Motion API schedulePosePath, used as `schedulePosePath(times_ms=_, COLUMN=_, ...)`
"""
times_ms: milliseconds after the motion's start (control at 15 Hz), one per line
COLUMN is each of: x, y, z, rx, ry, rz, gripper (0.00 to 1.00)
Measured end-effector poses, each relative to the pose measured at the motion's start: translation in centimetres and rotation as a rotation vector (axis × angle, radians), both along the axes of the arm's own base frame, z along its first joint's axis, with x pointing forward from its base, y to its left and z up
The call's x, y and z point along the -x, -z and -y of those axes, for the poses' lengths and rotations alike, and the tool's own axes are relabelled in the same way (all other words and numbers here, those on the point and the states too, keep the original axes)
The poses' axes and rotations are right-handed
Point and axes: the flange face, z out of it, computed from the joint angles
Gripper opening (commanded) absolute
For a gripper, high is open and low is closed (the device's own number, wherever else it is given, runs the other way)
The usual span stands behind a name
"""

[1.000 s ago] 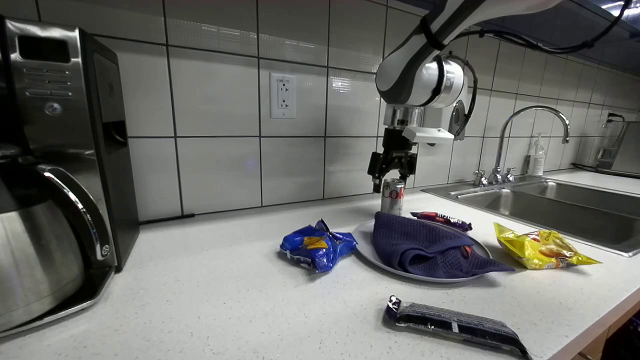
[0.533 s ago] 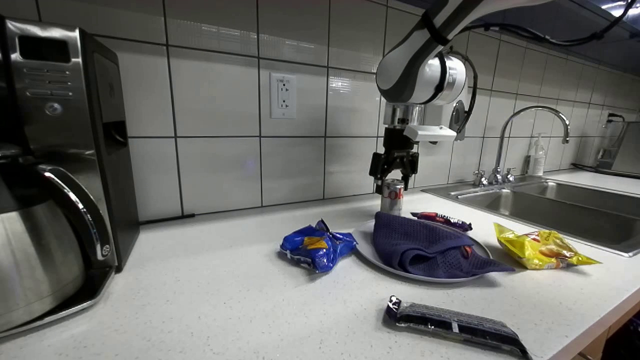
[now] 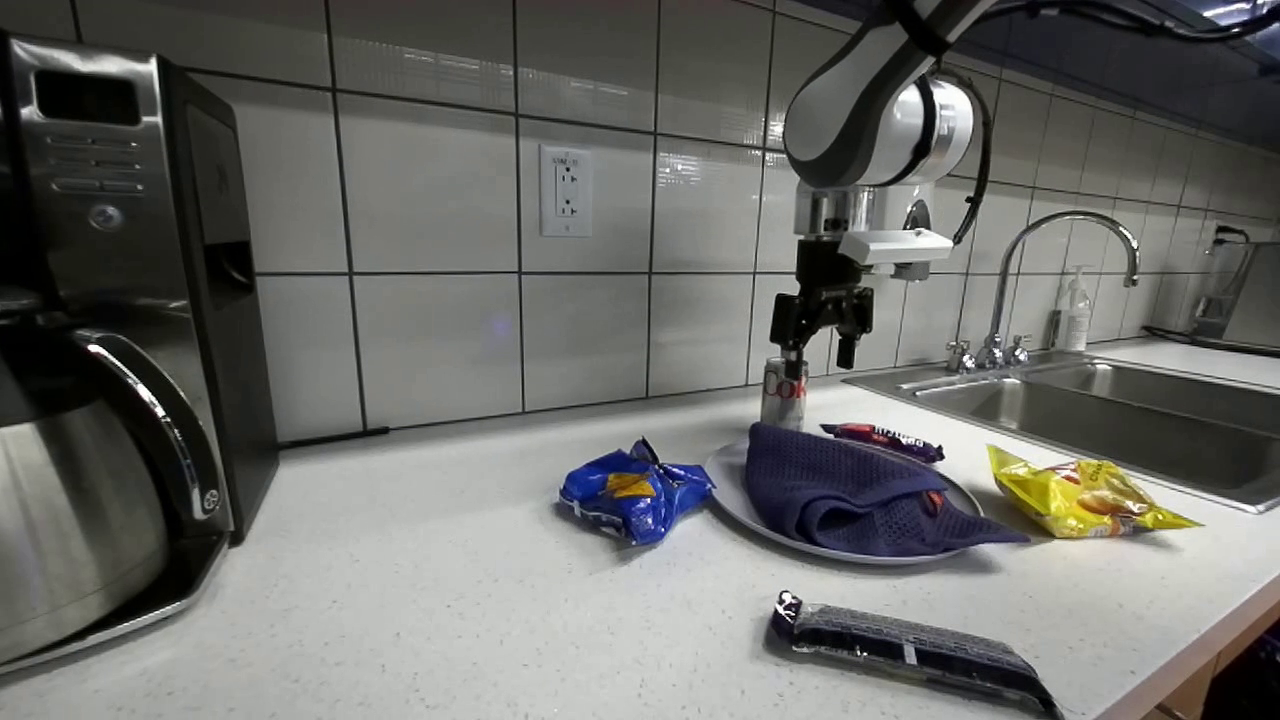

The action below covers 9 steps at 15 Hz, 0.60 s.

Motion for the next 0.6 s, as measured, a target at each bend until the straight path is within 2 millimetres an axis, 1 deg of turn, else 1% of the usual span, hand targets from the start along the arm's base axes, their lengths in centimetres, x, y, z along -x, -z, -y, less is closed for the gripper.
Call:
schedulePosePath(times_ms=200, x=1.3, y=-0.2, z=-0.7, rx=-0.003, ry=-0.003, rz=-0.014, gripper=1.00)
schedulePosePath(times_ms=600, x=3.7, y=0.0, z=-3.2, rx=-0.007, ry=-0.022, rz=-0.042, gripper=1.00)
